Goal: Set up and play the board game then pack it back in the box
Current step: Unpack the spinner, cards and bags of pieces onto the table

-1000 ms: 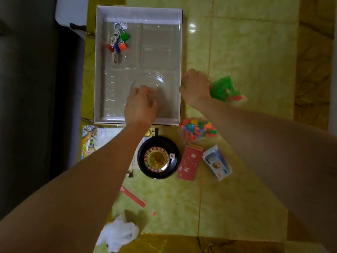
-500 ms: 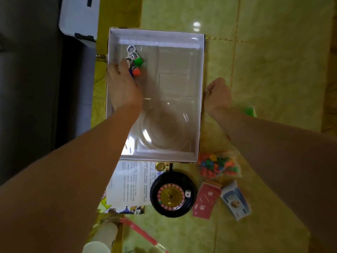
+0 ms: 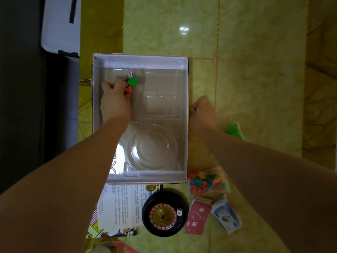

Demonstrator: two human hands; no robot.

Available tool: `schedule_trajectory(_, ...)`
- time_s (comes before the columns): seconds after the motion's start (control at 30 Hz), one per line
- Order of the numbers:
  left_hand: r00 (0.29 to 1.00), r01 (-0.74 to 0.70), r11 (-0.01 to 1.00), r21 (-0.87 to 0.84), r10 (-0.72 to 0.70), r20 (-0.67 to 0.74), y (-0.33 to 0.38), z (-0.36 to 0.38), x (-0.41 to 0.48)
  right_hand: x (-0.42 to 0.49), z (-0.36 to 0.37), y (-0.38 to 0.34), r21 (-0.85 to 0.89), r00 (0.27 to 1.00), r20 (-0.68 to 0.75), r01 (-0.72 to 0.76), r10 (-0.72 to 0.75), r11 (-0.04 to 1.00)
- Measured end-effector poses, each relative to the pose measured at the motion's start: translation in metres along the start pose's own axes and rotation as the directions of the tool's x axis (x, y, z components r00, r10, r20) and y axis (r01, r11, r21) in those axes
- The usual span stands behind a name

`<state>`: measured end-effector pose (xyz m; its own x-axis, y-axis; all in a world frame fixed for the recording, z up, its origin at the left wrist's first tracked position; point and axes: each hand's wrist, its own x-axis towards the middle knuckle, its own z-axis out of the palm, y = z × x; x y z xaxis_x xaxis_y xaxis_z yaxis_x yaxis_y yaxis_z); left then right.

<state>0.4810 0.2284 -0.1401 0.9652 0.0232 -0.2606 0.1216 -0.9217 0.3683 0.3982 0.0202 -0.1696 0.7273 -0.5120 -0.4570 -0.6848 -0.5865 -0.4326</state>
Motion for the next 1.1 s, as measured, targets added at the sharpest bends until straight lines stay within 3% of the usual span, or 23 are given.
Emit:
schedule_trajectory(0.27, 1.000, 0.027, 0.993, -0.113, -0.027, 0.010, 0.004, -0.004, -0.012, -0.002, 0.000, 0.001, -0.030, 0.997, 0.008, 0.072, -0.072, 0.997)
schedule_trajectory(0.4, 0.992, 0.125, 0.961, -0.246, -0.120, 0.035, 0.014, -0.007, -0.011, -0.002, -0.001, -0.001, -0.028, 0.998, 0.016, 0.066, -0.065, 0.997)
schedule_trajectory(0.57, 0.988, 0.155, 0.974, -0.165, -0.155, 0.012, 0.024, -0.002, -0.003, -0.003, -0.002, -0.001, -0.015, 0.999, 0.020, 0.046, -0.046, 0.999)
schedule_trajectory(0.7, 0.988, 0.117, 0.982, -0.146, -0.130, -0.081, 0.022, 0.004, -0.002, -0.004, -0.002, -0.001, 0.017, 0.999, 0.030, 0.029, -0.030, 0.999)
schedule_trajectory(1.1, 0.976, 0.026, 0.893, -0.450, -0.121, -0.183, 0.010, -0.009, -0.029, -0.003, 0.002, 0.002, 0.009, 0.999, 0.022, 0.046, -0.046, 0.999)
